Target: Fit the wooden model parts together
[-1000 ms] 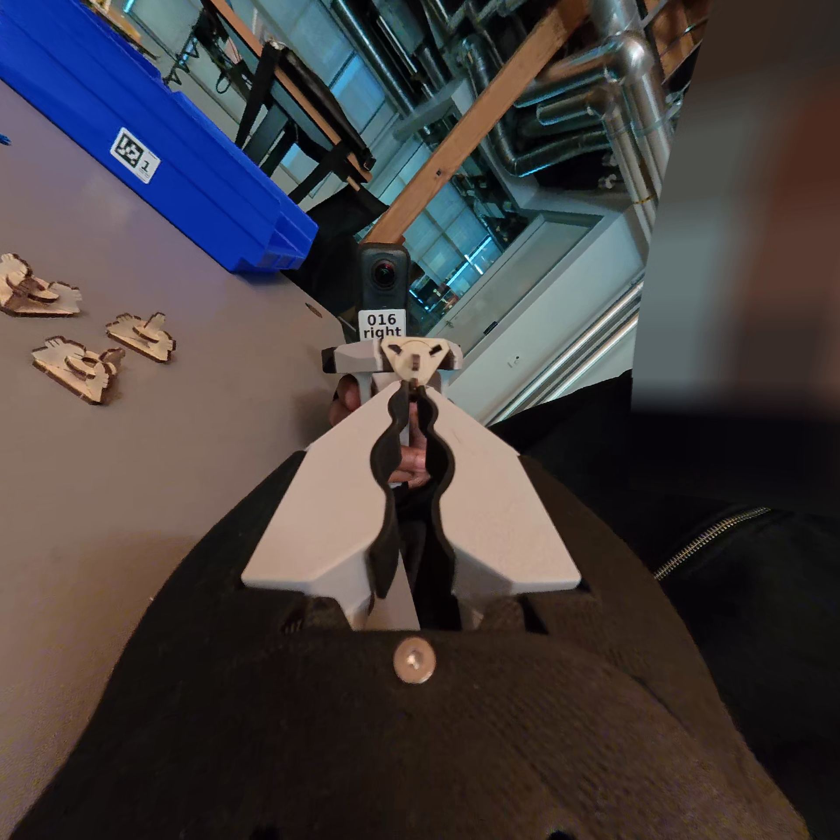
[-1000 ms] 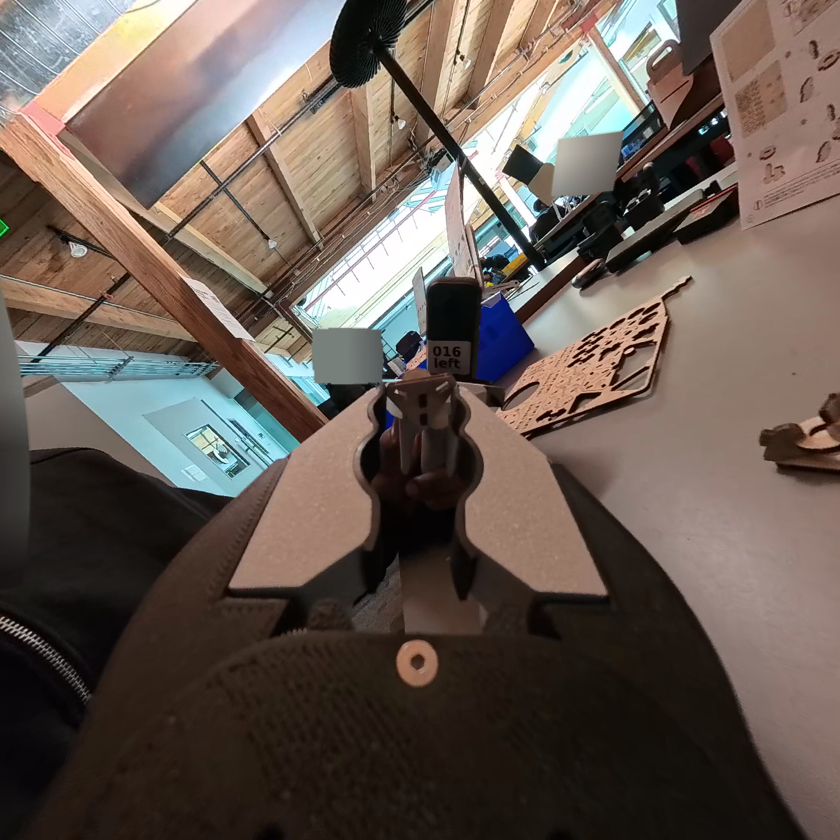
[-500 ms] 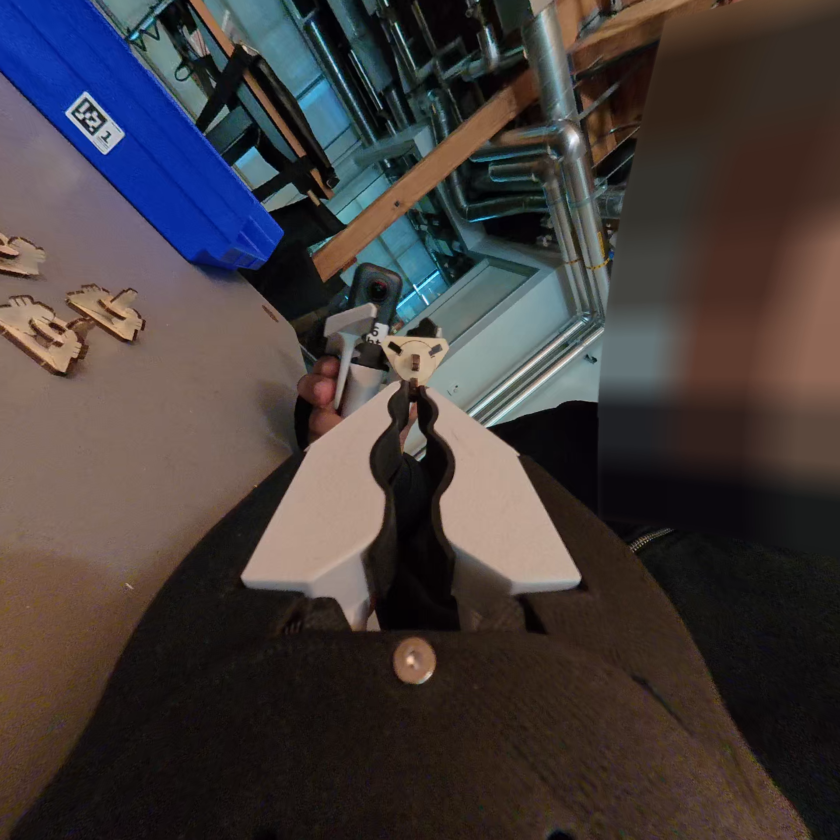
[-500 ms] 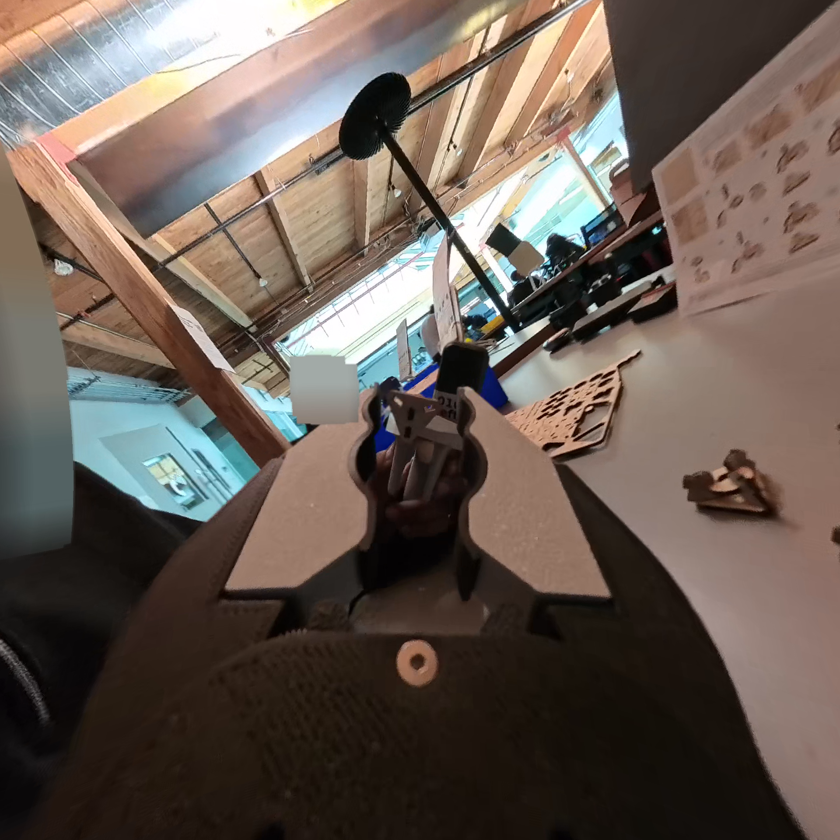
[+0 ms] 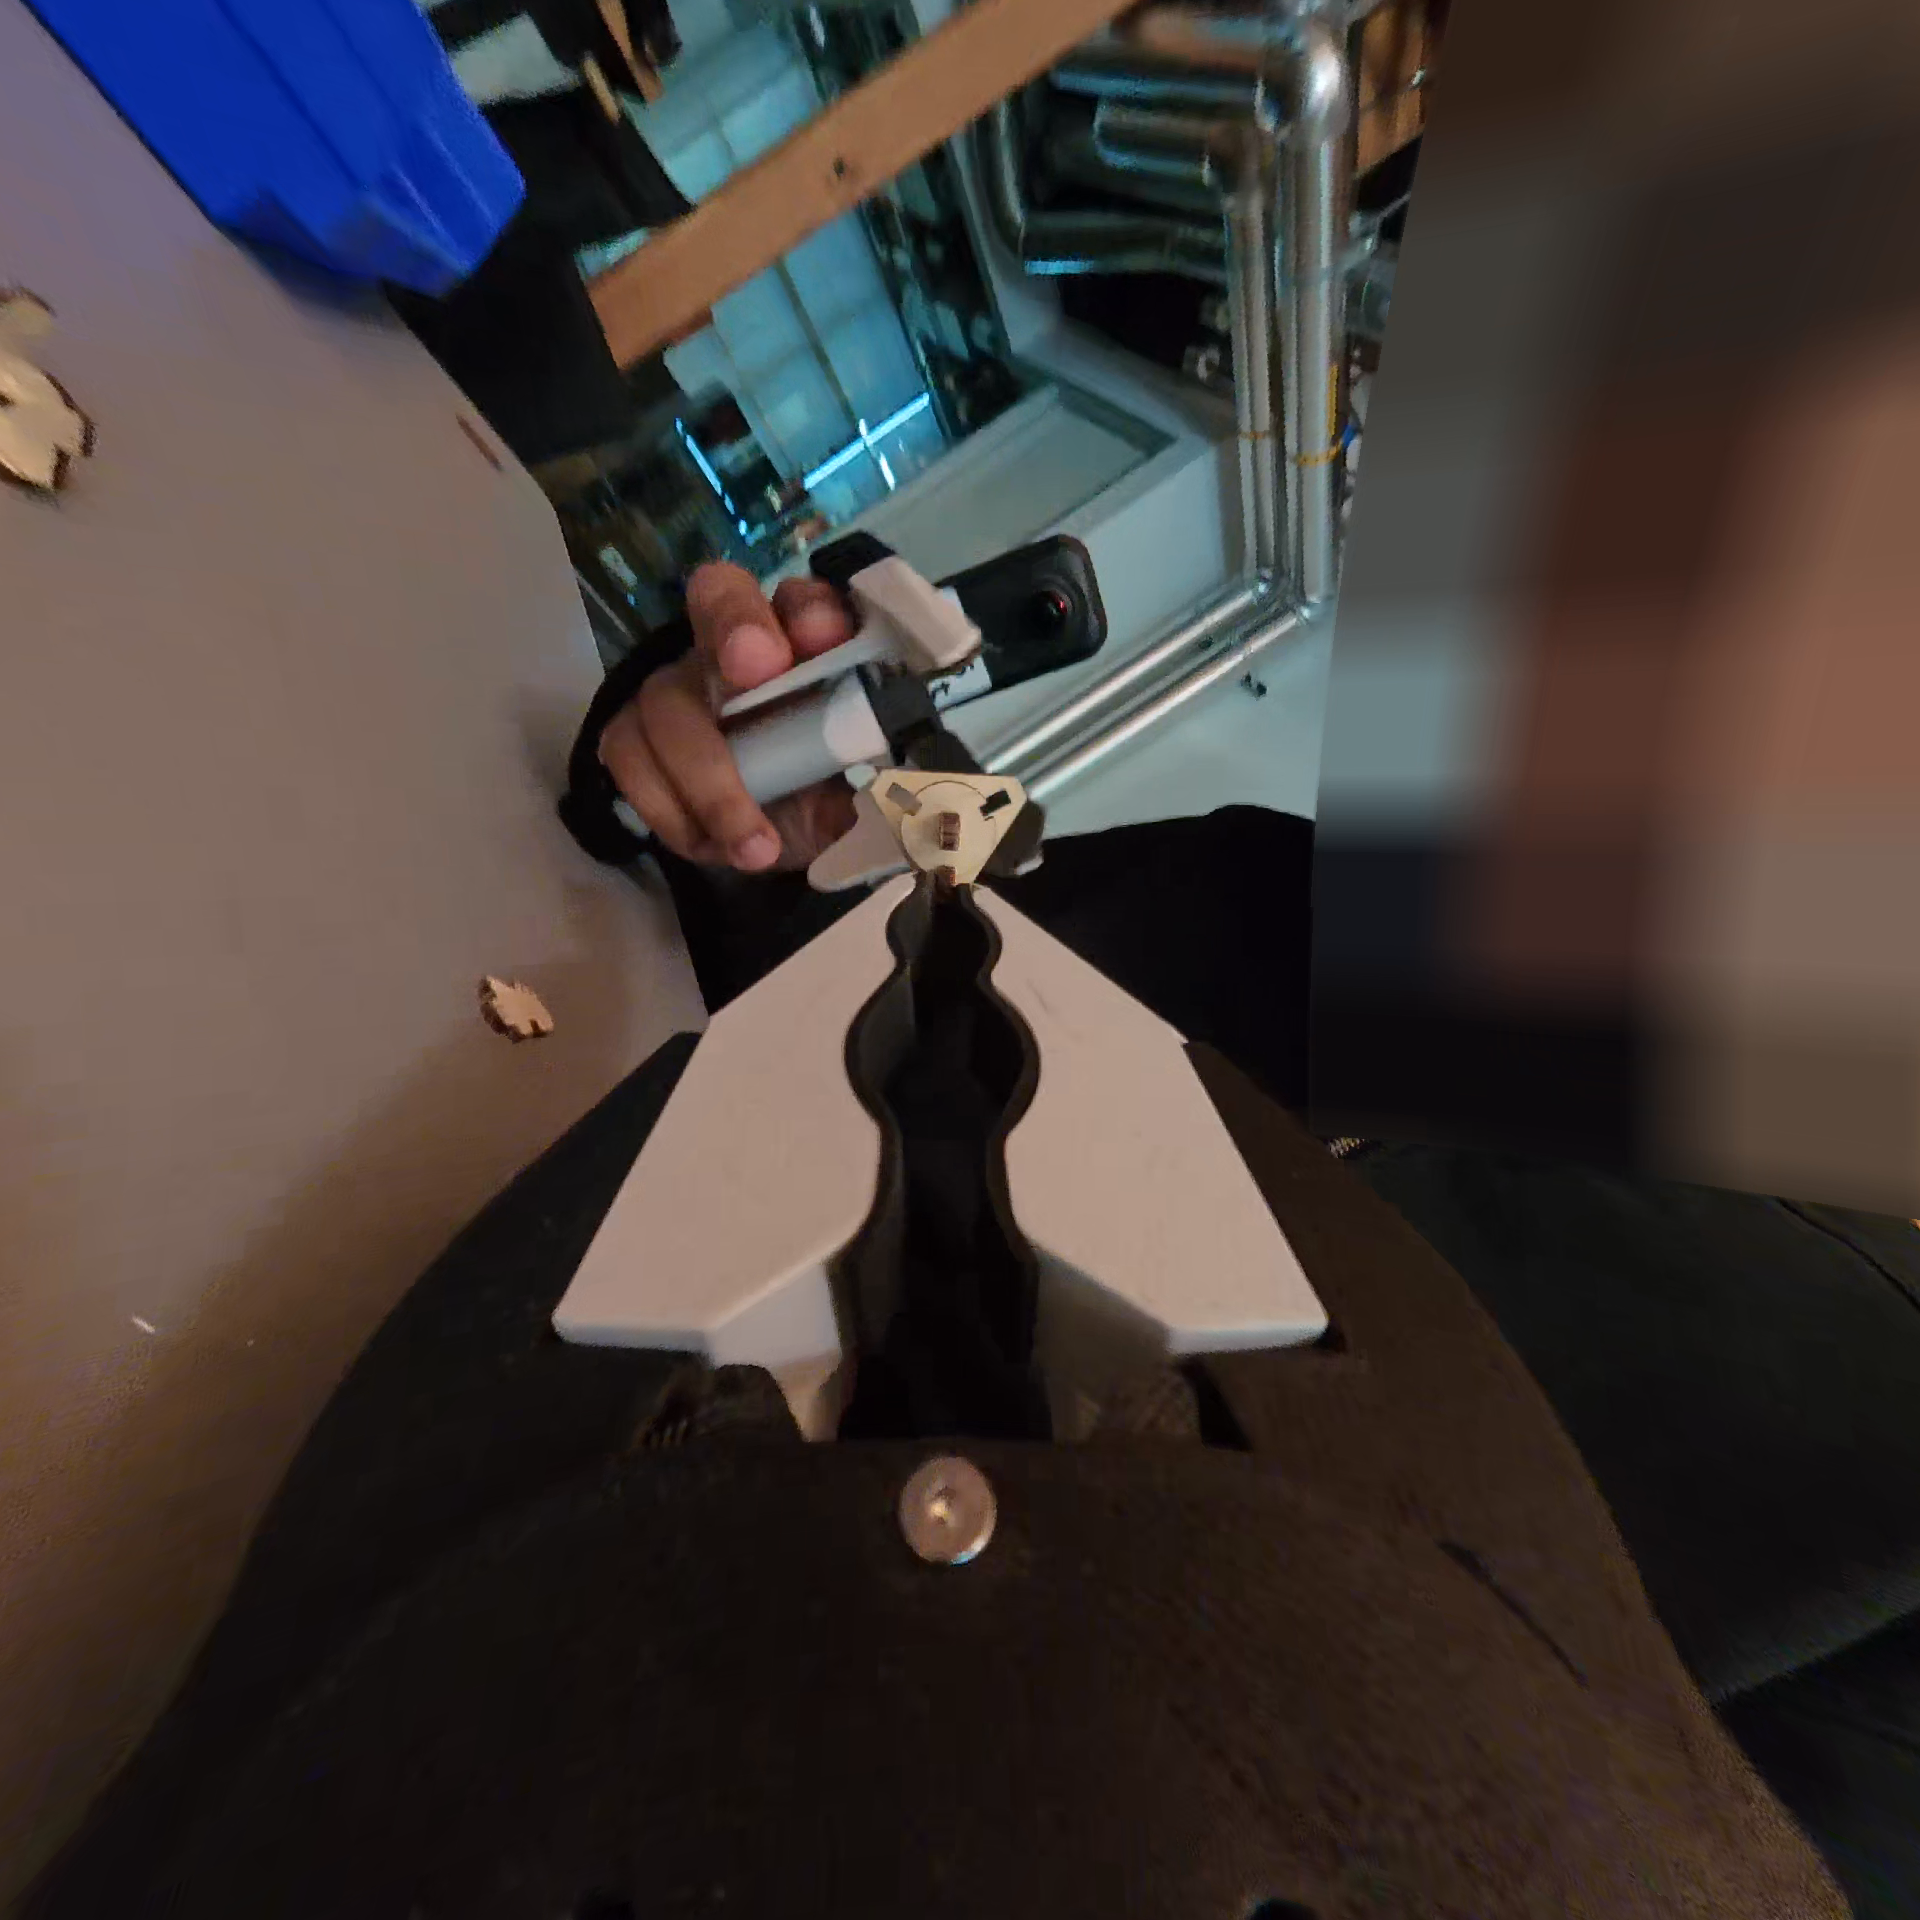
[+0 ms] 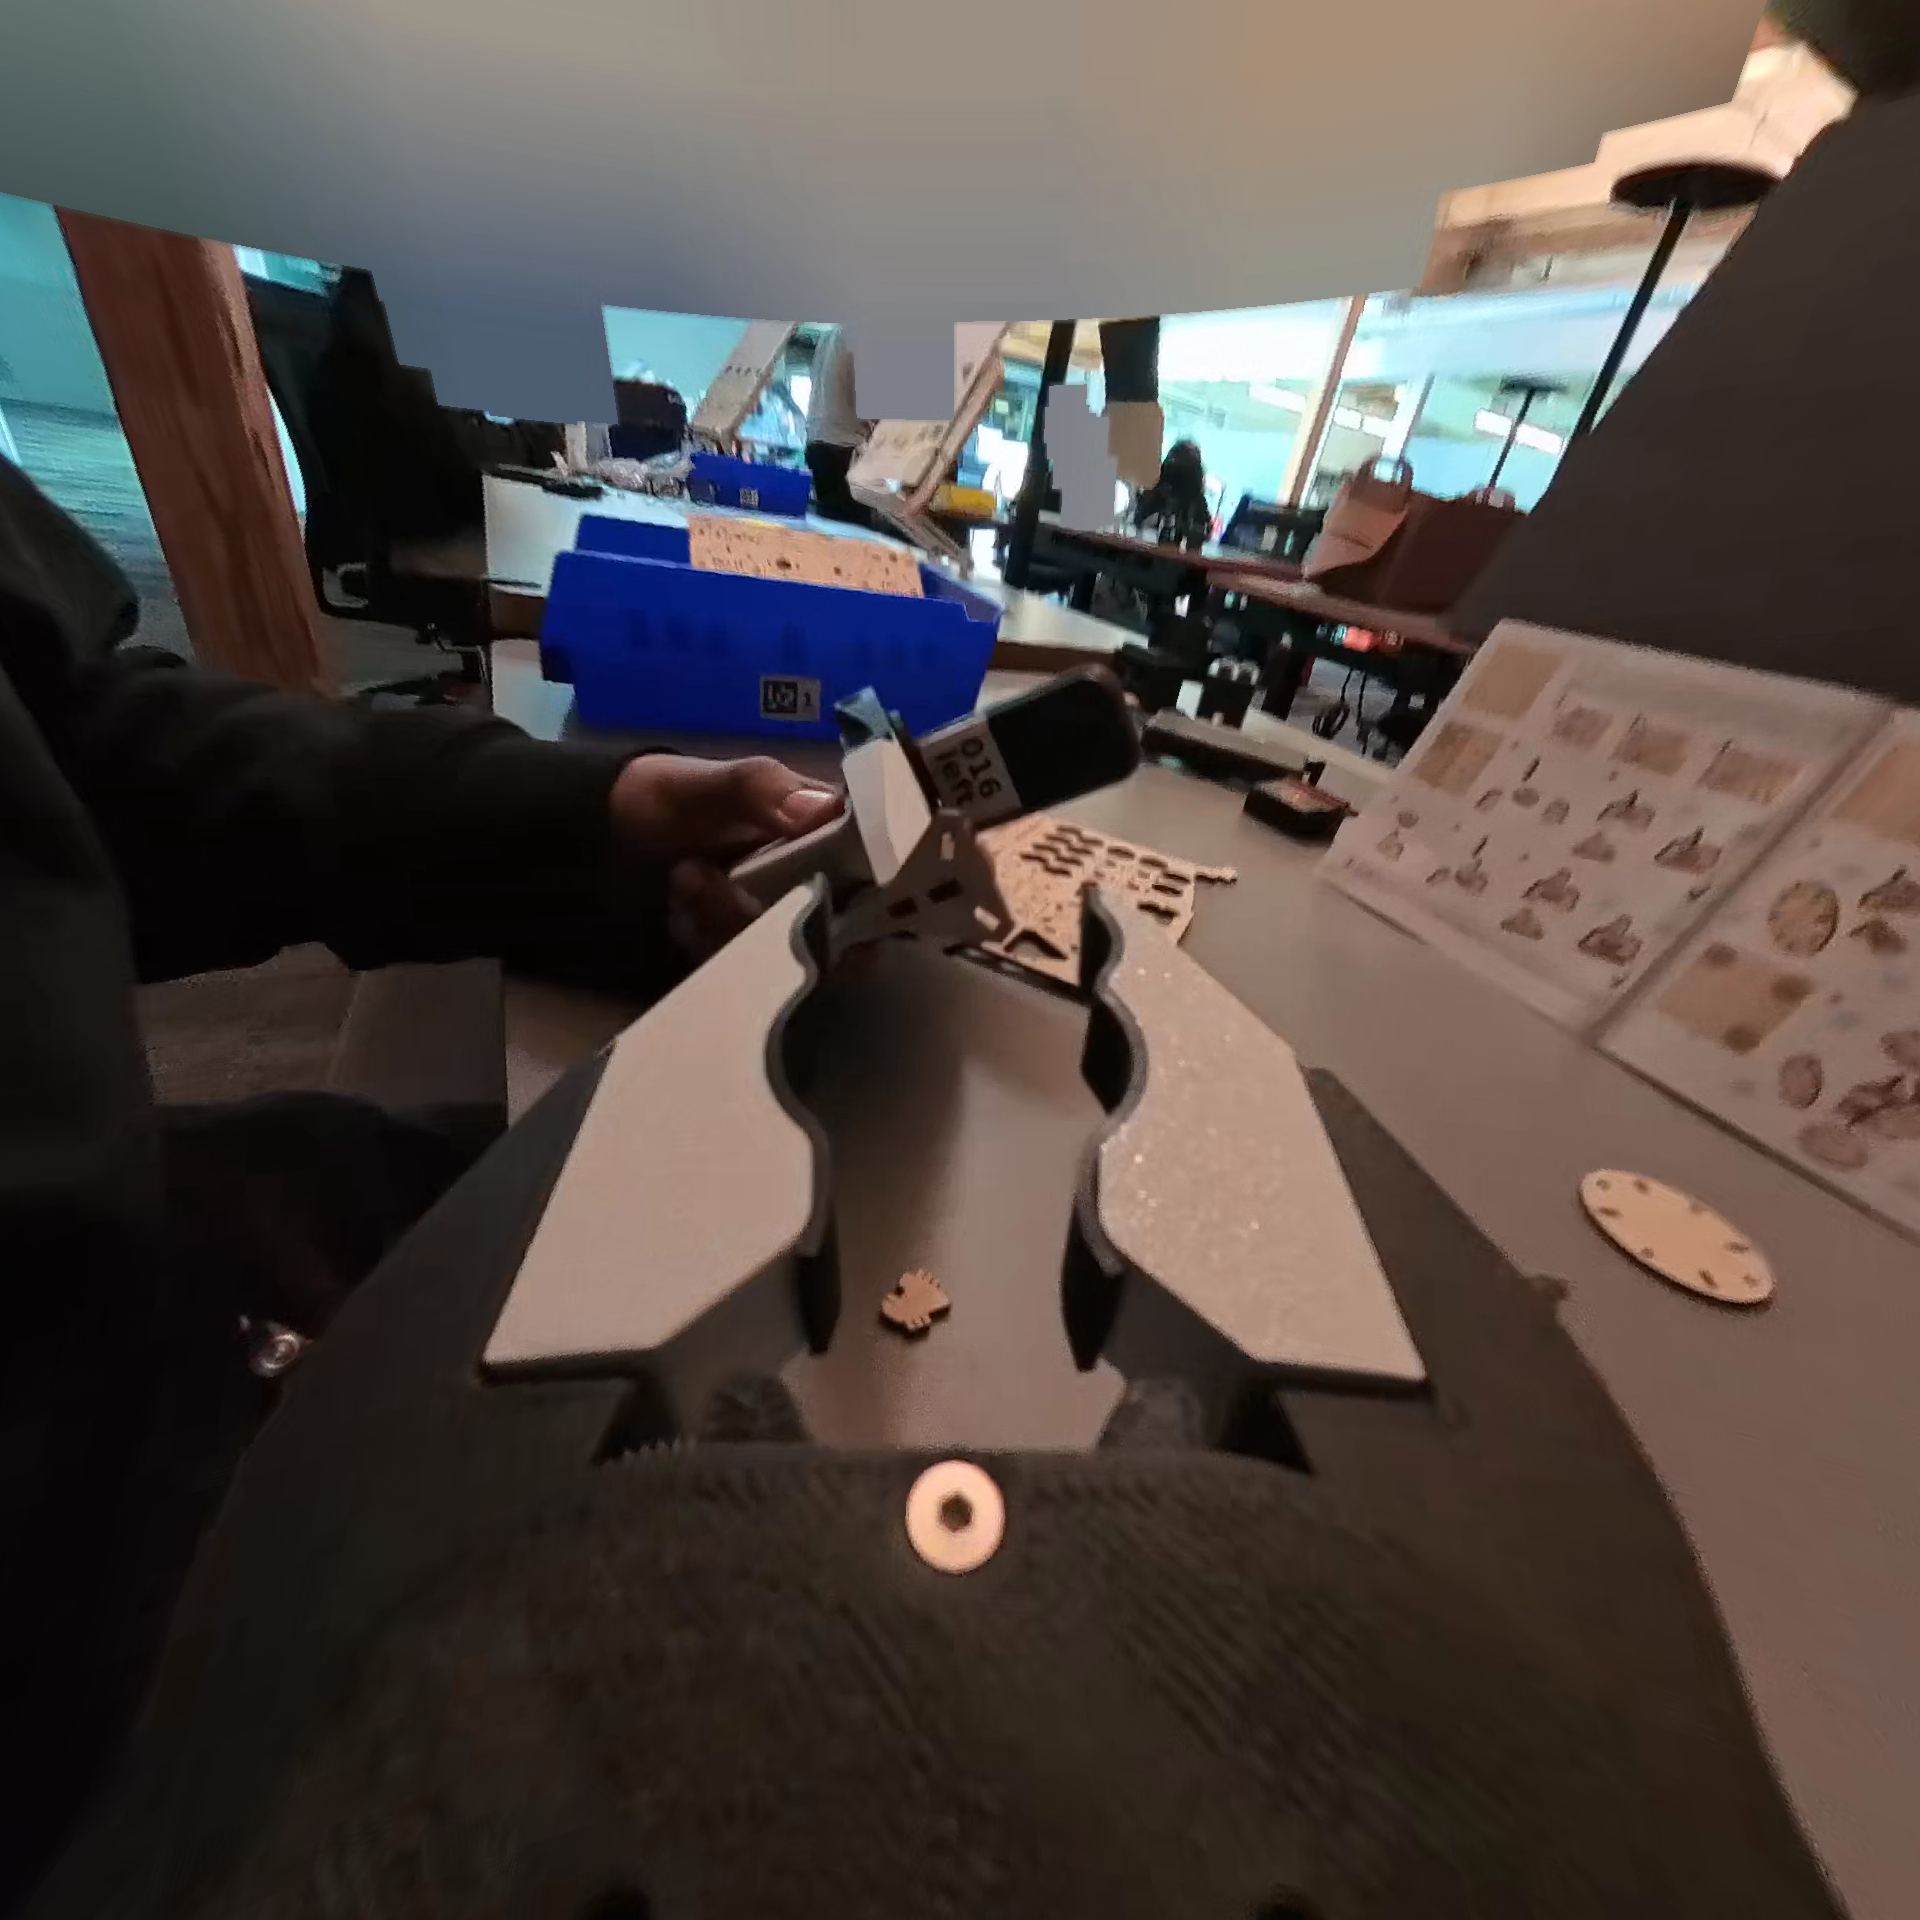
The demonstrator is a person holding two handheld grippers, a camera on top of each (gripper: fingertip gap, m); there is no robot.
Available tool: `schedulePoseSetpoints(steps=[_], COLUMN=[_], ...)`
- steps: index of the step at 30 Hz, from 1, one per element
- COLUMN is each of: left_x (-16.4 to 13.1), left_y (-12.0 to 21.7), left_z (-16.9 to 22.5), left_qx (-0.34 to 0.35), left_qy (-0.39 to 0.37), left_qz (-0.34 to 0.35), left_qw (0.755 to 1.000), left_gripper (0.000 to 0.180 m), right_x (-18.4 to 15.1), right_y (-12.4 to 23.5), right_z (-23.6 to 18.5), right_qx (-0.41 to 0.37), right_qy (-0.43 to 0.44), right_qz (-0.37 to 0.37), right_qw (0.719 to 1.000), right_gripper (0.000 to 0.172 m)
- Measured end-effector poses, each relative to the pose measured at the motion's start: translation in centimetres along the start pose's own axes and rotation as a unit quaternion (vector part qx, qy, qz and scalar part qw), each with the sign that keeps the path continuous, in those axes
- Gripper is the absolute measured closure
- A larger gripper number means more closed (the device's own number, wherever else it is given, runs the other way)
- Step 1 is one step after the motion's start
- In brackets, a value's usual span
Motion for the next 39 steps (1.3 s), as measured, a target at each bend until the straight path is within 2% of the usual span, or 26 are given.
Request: schedulePoseSetpoints(steps=[4,7,10,13,16,19,22,24,26,30,33,39], left_x=[-1.3,-2.1,-2.6,-2.5,-2.7,-2.1,-0.5,0.1,0.3,0.9,1.1,0.9], left_y=[-1.0,-1.6,-1.8,-1.8,-1.9,-1.7,-0.7,-0.4,-0.5,-0.6,-0.6,-0.9], left_z=[-0.2,-0.3,-0.2,-0.1,0.0,0.1,0.6,0.5,0.6,1.6,1.4,0.6], left_qx=[-0.002,0.003,-0.004,-0.009,-0.010,-0.012,-0.010,0.035,0.109,0.243,0.303,0.347], left_qy=[0.011,0.014,0.017,0.017,0.017,0.007,-0.027,-0.076,-0.159,-0.324,-0.368,-0.391], left_qz=[-0.056,-0.089,-0.105,-0.105,-0.109,-0.089,-0.028,-0.010,-0.015,-0.001,0.001,-0.020], left_qw=[0.998,0.996,0.994,0.994,0.994,0.996,0.999,0.996,0.981,0.914,0.879,0.852], left_gripper=[0.180,0.180,0.180,0.180,0.180,0.179,0.167,0.161,0.160,0.163,0.173,0.178], right_x=[1.0,0.5,-0.3,-1.1,-1.3,-1.3,-1.2,-0.9,-0.5,-0.4,0.0,0.5], right_y=[1.6,1.4,1.2,1.0,0.9,0.9,1.0,1.2,1.4,1.0,0.7,0.3], right_z=[-1.0,-1.9,-3.0,-3.2,-3.6,-3.4,-2.4,-1.5,-1.0,-0.1,0.1,0.0], right_qx=[0.027,0.062,0.099,0.098,0.105,0.099,0.067,0.034,0.017,-0.019,-0.035,-0.052], right_qy=[0.022,0.027,0.039,0.057,0.068,0.068,0.073,0.074,0.063,0.048,0.033,0.009], right_qz=[0.059,0.036,-0.003,-0.037,-0.041,-0.042,-0.036,-0.018,-0.004,-0.003,0.007,0.023], right_qw=[0.998,0.997,0.994,0.993,0.991,0.992,0.994,0.997,0.998,0.999,0.999,0.998], right_gripper=[0.134,0.132,0.138,0.144,0.155,0.162,0.167,0.167,0.167,0.167,0.167,0.169])
Point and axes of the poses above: each gripper's, where its closed fingertips meet, y back along the fingers, x out of its top, z = x × y across the jaws, the point moved 1 cm from there along y, back along the fingers, and after that the axes turned 10 degrees about -z, right-handed, at the moved point
